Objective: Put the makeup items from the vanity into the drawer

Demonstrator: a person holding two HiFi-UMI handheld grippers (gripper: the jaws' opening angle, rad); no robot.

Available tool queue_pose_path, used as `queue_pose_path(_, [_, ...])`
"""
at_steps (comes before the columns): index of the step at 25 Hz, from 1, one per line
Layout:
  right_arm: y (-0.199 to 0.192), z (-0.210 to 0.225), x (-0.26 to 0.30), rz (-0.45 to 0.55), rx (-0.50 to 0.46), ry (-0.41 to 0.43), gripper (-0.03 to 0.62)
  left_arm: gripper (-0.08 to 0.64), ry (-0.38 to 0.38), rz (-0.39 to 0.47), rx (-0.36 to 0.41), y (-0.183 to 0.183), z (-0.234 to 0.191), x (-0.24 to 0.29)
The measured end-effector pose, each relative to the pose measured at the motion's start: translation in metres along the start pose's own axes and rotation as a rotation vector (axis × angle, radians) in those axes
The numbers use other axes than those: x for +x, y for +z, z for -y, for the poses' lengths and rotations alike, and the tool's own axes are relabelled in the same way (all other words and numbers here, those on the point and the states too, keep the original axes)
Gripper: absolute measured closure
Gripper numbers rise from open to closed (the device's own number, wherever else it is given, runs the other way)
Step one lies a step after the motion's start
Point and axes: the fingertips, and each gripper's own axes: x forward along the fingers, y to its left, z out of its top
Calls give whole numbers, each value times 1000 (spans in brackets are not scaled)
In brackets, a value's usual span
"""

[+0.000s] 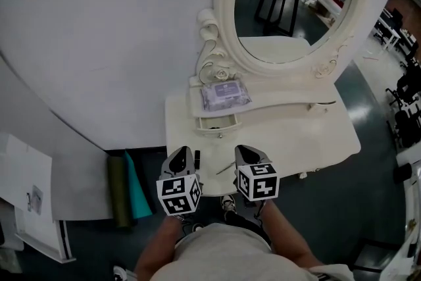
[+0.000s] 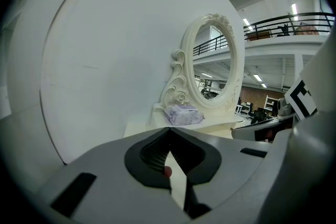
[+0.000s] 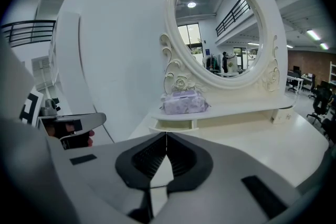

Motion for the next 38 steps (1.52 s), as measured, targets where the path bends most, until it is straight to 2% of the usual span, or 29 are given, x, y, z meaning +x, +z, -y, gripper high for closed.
queue_pose_path(3, [1, 2, 1, -1, 0, 2, 574, 557, -8, -10, 8, -1, 3, 2])
queue_pose_path(15, [-15, 9, 2, -63, 16, 52, 572, 555, 25, -58, -63, -23, 6, 9])
queue_pose_path(22, [-50, 7, 19, -169, 48, 158, 569, 555, 58, -164, -118, -71, 6, 19])
queue_pose_path(26, [-70, 10, 36, -242, 27, 229, 508, 557, 87, -209, -143, -92, 6, 24])
queue_pose_path(30, [-86, 13, 47, -316, -66, 327, 478, 555, 128, -234, -166, -102, 5, 29])
queue_pose_path(38, [-113, 11, 59, -445, -356, 562, 457, 557, 213, -248, -223, -116, 2, 51])
